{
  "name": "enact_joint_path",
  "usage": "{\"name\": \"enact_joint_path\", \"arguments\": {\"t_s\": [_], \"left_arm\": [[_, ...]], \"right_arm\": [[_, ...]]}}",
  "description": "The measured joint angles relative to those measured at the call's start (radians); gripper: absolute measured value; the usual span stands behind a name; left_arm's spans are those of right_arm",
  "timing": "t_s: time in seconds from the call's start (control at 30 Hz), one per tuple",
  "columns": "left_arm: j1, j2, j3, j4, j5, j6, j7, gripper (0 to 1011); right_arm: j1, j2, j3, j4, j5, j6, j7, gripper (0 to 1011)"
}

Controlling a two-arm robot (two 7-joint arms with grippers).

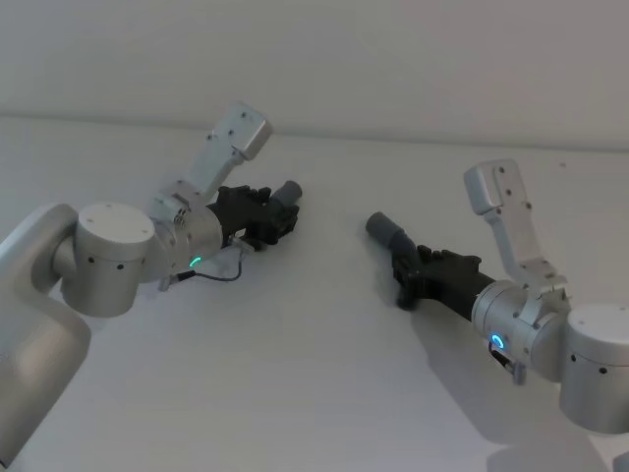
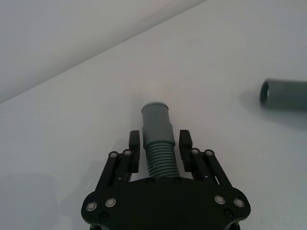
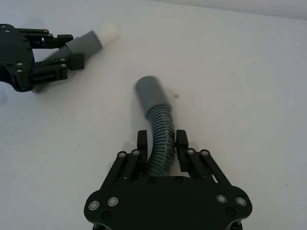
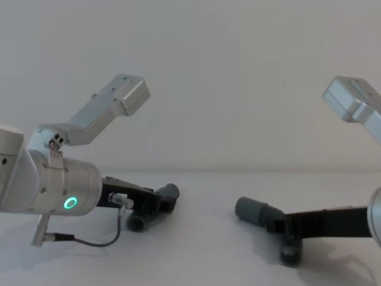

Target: Use both hands to pick up one end of the pipe from the table, align the ends, and insert them.

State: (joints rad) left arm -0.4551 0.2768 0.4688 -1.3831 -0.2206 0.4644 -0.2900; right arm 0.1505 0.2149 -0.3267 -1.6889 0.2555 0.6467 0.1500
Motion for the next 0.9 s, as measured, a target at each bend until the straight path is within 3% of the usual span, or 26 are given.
{"name": "enact_joint_path", "arguments": {"t_s": [0.23, 0.4, 0.9], "left_arm": [[-0.001, 0.000, 0.000, 0.000, 0.001, 0.001, 0.000, 347], [-0.001, 0.000, 0.000, 0.000, 0.001, 0.002, 0.000, 347], [-0.001, 0.000, 0.000, 0.000, 0.001, 0.002, 0.000, 347]], "right_arm": [[0.000, 0.000, 0.000, 0.000, 0.000, 0.000, 0.000, 209], [0.000, 0.000, 0.000, 0.000, 0.000, 0.000, 0.000, 159], [-0.002, 0.002, 0.001, -0.001, 0.000, -0.005, 0.002, 147]]}}
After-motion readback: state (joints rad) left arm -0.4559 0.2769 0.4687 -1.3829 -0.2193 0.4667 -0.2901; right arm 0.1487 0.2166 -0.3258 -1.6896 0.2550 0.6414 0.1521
